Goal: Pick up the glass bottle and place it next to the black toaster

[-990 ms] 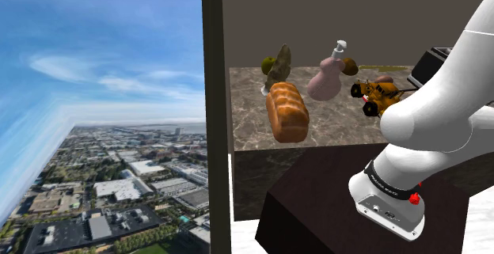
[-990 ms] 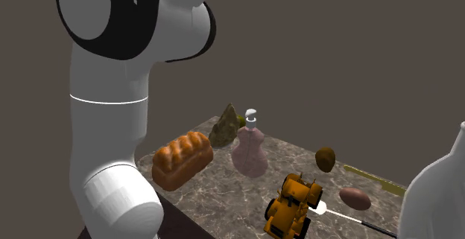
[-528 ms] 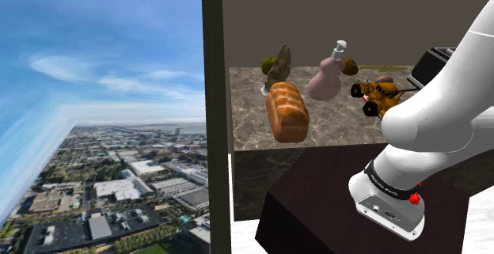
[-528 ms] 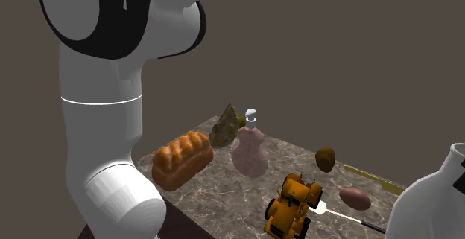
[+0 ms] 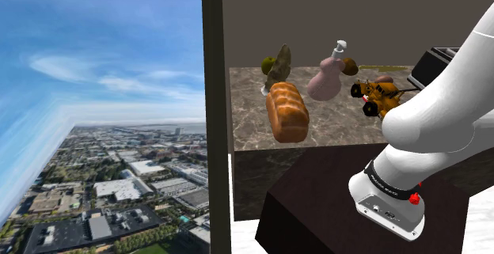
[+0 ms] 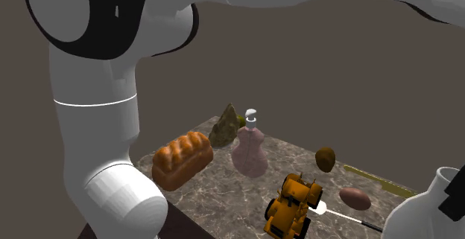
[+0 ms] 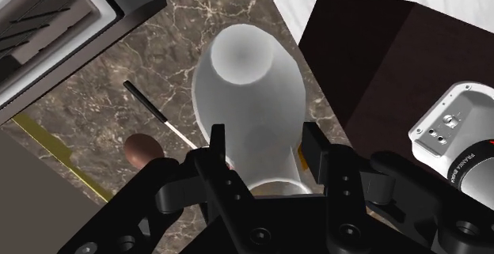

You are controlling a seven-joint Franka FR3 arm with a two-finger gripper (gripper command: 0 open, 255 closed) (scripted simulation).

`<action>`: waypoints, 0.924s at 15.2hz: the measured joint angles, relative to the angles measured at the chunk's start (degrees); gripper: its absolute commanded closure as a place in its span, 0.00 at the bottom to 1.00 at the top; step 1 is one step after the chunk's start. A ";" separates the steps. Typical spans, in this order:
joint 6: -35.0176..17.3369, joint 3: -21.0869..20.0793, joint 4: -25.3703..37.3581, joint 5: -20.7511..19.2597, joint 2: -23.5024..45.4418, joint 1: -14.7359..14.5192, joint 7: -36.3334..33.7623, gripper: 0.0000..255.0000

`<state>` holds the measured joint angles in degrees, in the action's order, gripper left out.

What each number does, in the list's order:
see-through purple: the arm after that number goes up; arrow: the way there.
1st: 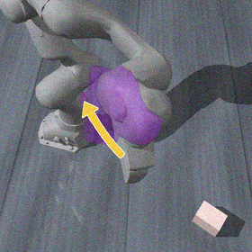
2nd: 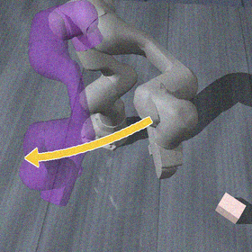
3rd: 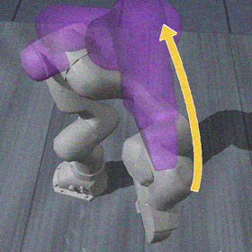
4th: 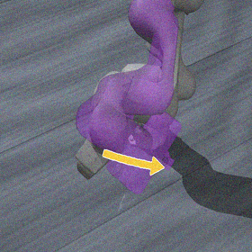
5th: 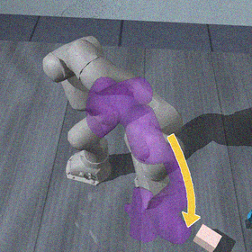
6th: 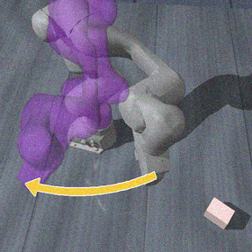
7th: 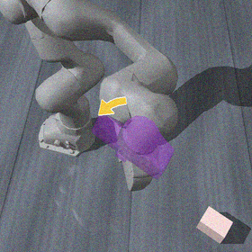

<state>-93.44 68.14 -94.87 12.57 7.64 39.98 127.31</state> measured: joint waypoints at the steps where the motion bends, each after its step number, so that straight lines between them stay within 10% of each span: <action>1: -0.65 -0.04 -0.61 0.13 0.13 0.01 0.12 1.00; 14: -10.19 -0.59 -9.91 1.53 1.23 -0.12 1.93 1.00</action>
<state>-103.63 67.55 -104.78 14.10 8.87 39.87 129.24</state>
